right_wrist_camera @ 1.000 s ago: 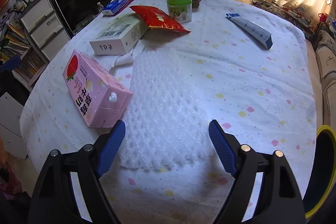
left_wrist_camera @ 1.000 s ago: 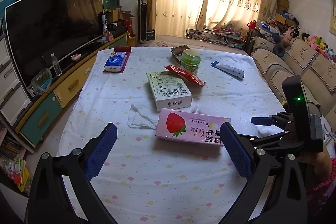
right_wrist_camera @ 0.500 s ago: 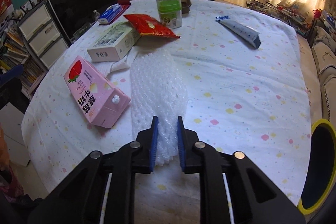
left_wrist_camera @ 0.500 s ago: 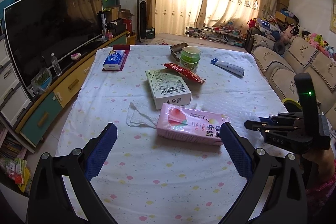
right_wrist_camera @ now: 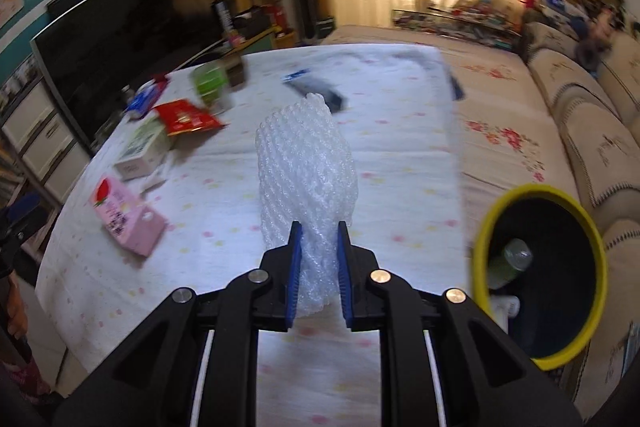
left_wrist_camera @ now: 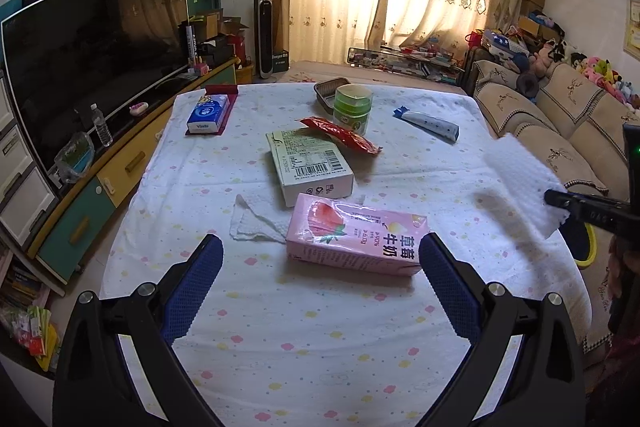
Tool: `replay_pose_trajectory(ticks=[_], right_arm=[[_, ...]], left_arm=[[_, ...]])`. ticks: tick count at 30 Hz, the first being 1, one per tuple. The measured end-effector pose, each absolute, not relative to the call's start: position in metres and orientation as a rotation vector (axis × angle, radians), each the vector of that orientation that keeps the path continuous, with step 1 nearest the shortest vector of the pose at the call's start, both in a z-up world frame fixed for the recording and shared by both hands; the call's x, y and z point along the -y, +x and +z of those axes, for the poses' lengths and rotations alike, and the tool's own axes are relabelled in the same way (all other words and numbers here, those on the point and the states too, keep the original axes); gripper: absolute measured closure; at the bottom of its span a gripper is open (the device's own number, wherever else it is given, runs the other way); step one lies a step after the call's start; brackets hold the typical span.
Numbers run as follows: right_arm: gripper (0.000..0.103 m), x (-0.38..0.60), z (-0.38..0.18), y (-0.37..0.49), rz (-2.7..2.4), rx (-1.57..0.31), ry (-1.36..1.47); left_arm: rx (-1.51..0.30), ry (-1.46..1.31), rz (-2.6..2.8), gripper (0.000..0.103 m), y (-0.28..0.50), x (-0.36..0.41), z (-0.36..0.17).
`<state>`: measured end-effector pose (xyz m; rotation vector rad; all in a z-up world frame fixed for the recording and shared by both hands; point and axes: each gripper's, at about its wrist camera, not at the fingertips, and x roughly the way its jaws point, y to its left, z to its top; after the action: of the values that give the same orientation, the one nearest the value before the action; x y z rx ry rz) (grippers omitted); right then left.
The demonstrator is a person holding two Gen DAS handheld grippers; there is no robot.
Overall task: Collect trash
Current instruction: 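Carry the foam net over the bin and open the right gripper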
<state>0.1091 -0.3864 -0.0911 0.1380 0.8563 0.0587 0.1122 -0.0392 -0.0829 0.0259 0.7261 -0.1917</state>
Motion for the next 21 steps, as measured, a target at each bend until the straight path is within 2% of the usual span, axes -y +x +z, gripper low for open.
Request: replay_pose_trajectory(ticks=[13, 15, 16, 17, 21], right_arm=[[0.083, 0.537, -0.149, 0.096, -0.366, -0.945, 0.297], [0.078, 0.546, -0.158, 0.096, -0.406, -0.959, 0.297], [0.072, 0.55, -0.163, 0.096, -0.421, -0.971, 0.296], [0.062, 0.553, -0.166, 0.096, -0.43, -0.97, 0.302], [0.056, 0.557, -0.172, 0.096, -0.46, -0.964, 0.304]], left_arm=[[-0.744, 0.043, -0.219, 0.006, 0.117, 0.055, -0.087], [-0.747, 0.05, -0.224, 0.006, 0.117, 0.059, -0.087], [-0.748, 0.051, -0.226, 0.006, 0.118, 0.06, -0.088], [-0.75, 0.053, -0.228, 0.006, 0.118, 0.061, -0.089], [-0.757, 0.063, -0.236, 0.006, 0.119, 0.066, -0.09]])
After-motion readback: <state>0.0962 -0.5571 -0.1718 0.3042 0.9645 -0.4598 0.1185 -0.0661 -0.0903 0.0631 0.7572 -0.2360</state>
